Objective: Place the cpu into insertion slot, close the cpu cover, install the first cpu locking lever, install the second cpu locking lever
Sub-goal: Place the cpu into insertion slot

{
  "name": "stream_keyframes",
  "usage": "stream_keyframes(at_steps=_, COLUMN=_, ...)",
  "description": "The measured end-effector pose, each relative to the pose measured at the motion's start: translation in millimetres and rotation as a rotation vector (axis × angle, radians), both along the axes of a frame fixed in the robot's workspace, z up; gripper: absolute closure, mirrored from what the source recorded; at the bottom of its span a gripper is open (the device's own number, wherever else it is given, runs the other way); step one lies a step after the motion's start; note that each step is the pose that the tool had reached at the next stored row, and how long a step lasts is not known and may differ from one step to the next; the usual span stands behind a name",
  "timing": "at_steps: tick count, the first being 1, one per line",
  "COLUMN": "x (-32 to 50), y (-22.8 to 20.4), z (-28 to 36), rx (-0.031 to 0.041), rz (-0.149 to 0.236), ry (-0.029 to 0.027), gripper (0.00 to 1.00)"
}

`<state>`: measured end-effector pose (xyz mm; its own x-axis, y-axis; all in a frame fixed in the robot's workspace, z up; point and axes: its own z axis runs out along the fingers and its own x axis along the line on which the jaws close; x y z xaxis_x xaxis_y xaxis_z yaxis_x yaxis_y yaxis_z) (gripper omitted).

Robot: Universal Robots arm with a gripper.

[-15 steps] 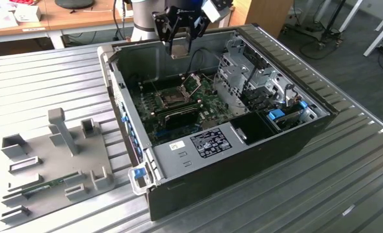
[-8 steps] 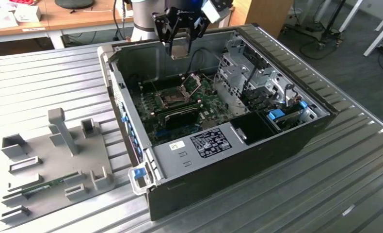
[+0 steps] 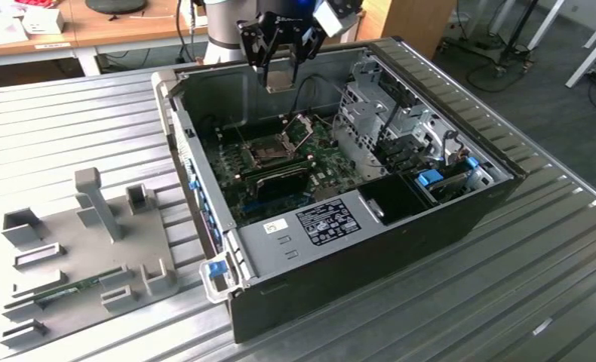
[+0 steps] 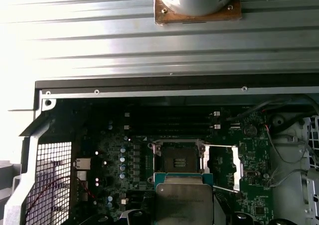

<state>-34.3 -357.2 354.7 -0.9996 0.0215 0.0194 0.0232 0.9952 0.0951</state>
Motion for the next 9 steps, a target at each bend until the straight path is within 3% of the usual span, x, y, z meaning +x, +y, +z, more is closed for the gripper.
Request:
stream_keyframes(at_steps=4, x=0.0, y=0.1, z=-1.5, rx=0.0001, rz=0.000, ry=-0.0001, gripper=0.46)
stream_keyframes(at_steps=9, x=0.0, y=0.3, z=-8.7, rx=0.0000, rz=0.000, ry=0.0000, gripper=0.46)
